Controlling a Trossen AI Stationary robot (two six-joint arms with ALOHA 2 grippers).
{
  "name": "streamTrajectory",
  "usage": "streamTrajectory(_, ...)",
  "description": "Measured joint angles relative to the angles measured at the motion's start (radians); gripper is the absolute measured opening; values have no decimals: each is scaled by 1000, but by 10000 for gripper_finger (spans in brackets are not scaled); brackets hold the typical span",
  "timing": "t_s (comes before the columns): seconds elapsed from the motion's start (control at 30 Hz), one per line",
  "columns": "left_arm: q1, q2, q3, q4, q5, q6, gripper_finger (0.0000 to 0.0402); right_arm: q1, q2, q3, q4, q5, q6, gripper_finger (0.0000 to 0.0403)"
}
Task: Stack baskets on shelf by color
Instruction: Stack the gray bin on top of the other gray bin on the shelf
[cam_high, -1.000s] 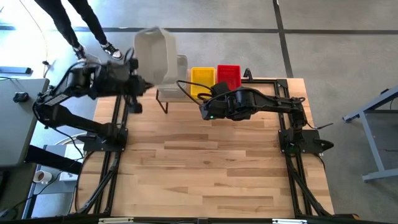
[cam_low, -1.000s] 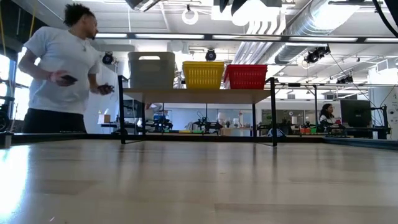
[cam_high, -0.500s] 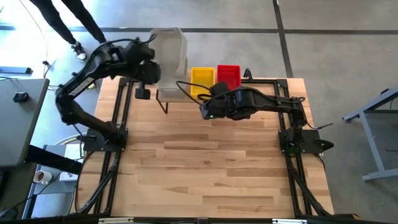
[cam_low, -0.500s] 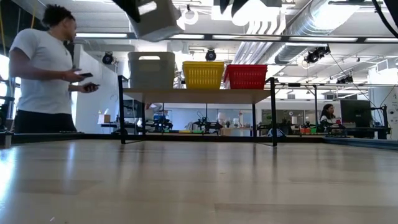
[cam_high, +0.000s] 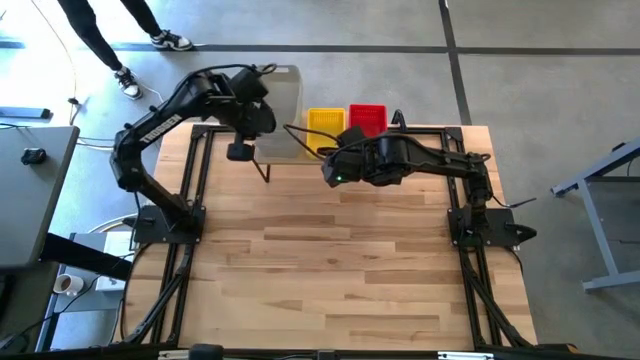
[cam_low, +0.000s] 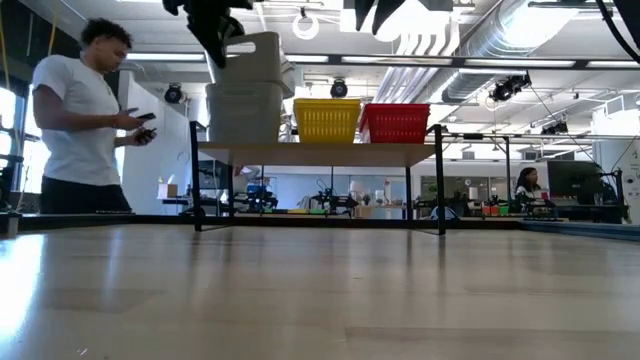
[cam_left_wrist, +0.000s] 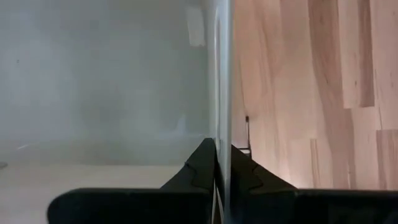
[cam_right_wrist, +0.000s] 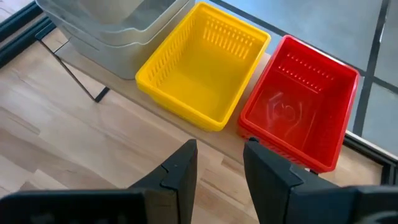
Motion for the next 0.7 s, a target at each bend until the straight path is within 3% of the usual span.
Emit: streamTrajectory(0.7,21,91,0,-40,-43,-44,0,0,0,0,0,-18,-71,117)
